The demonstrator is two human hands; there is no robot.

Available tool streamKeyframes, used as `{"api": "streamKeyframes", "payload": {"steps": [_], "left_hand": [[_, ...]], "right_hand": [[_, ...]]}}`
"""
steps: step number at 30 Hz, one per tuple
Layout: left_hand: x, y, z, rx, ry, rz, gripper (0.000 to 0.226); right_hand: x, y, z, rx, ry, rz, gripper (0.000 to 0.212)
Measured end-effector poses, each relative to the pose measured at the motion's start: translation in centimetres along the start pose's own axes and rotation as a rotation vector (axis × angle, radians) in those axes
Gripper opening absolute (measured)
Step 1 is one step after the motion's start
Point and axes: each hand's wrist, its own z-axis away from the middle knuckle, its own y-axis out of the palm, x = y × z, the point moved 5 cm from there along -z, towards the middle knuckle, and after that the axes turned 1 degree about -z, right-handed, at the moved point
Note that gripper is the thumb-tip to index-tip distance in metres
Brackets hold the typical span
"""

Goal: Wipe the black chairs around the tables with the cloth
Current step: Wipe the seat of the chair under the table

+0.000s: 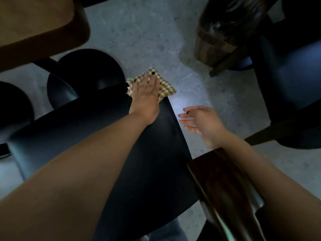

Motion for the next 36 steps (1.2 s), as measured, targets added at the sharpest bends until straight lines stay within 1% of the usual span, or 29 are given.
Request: {"api": "streamKeyframes", "payload": {"steps": [3,5,7,10,11,12,14,16,18,19,21,25,27,29,30,32,33,36], "left_hand": [[-1.8,0.9,1.6,0.023,0.209,0.024,0.073],[-3.7,1.9,3.6,0.048,0.324,0.019,0.071],[-4.7,2.6,5.0,0.049,0.338,0.030,0.070],[-5.0,3.2,6.0,0.058,0.382,0.002,0.069],[-5.1,3.3,6.3,0.062,0.408,-0.008,0.069],[-5.2,3.5,6.6,0.068,0.429,-0.013,0.070],[-5.7,3.9,7.7,0.087,0.457,-0.020,0.070],[-6.7,4.4,9.2,0.104,0.489,-0.034,0.069],[-7.6,5.1,10.8,0.127,0.515,-0.040,0.068],[-7.9,5.4,11.5,0.140,0.526,-0.038,0.068],[-8.3,5.9,12.4,0.165,0.541,-0.036,0.067],[-8.0,5.6,13.6,0.214,0.643,-0.044,0.063],[-6.8,5.2,14.2,0.215,0.718,-0.052,0.063],[-4.4,4.3,14.3,0.181,0.767,-0.055,0.064],[-2.7,3.3,14.0,0.144,0.763,-0.023,0.064],[1.2,0.6,12.7,0.028,0.695,0.064,0.064],[3.3,-0.8,11.6,-0.021,0.624,0.079,0.066],[9.7,-4.2,7.3,-0.113,0.299,0.099,0.069]], "right_hand": [[-0.5,0.2,-0.5,-0.017,-0.009,0.011,0.017],[-0.9,0.7,-0.8,-0.012,-0.011,0.092,0.013],[-1.1,0.7,-1.2,-0.050,-0.034,0.245,0.013],[-1.0,-0.4,-1.8,-0.232,-0.161,0.505,0.011],[-0.9,-0.5,-1.7,-0.250,-0.209,0.596,0.009],[-0.9,-0.4,-1.6,-0.233,-0.243,0.667,0.009],[-1.2,0.1,-1.5,-0.184,-0.274,0.736,0.014],[-1.0,-0.2,-1.3,-0.233,-0.273,0.731,0.021],[-0.7,-0.7,-1.1,-0.291,-0.249,0.718,0.023],[-0.7,-0.8,-1.1,-0.295,-0.236,0.722,0.023],[-0.9,-0.4,-1.0,-0.235,-0.215,0.761,0.022],[-1.6,1.4,-0.5,-0.009,-0.138,0.836,0.024],[-1.6,1.6,-0.3,0.015,-0.143,0.841,0.025],[-1.4,1.5,0.0,0.011,-0.170,0.850,0.026],[-1.3,1.5,0.1,0.009,-0.180,0.860,0.026],[-1.4,1.5,0.2,0.003,-0.174,0.854,0.024],[-1.5,1.5,0.1,0.000,-0.160,0.839,0.023],[-1.6,1.7,-0.3,0.008,-0.157,0.816,0.026]]}}
